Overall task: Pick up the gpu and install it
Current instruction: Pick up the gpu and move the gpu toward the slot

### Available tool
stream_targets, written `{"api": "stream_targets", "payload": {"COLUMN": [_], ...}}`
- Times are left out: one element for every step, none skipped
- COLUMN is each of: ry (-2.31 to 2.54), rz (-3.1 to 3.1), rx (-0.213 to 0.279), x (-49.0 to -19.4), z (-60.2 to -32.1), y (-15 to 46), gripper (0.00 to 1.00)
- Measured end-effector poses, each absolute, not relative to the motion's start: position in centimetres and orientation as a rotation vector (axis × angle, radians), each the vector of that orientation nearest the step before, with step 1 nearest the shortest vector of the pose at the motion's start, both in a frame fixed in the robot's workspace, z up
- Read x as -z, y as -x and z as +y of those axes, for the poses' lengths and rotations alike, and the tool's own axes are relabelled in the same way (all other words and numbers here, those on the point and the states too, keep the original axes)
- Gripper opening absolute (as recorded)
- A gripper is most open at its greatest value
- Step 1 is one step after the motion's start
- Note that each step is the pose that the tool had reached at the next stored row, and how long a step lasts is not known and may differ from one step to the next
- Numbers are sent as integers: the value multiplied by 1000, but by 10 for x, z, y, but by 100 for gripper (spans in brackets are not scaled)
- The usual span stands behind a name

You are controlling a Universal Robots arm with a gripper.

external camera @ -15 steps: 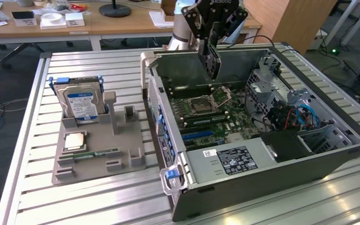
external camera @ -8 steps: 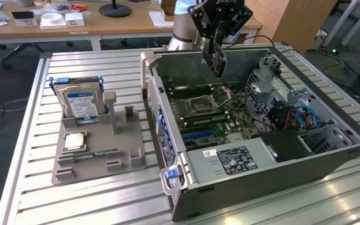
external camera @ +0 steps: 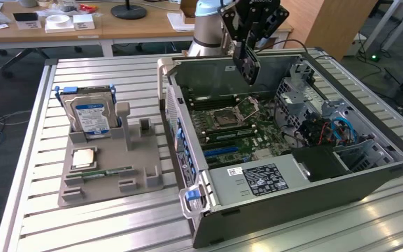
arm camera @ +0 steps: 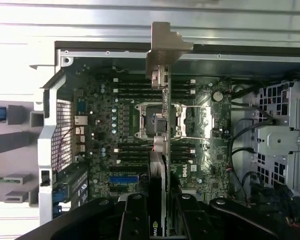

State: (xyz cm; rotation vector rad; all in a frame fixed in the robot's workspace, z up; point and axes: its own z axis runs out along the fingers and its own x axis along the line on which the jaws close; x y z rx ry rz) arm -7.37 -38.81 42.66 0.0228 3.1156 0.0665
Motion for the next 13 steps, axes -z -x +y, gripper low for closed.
{"api": "stream_targets", "payload": {"ry": [-22, -22, -22, -21, -21, -20, -20, -20, -19, -19, -18, -18, -18], "rz": [3116, 3116, 3116, 3116, 3116, 3116, 3116, 3116, 3116, 3116, 3116, 3116, 3116], "rx": [-67, -67, -67, -67, -66, -67, -67, -67, -67, -67, -67, -67, -67], "x": [-427, -427, -427, -427, -427, -427, -427, -427, -427, -427, -427, -427, -427], "z": [-388, -387, -386, -386, -385, -385, -384, -383, -383, -382, -382, -381, -380], "y": [72, 70, 67, 65, 63, 61, 59, 56, 54, 52, 49, 46, 44], "gripper": [26, 26, 26, 26, 26, 26, 26, 26, 26, 26, 26, 26, 26]}}
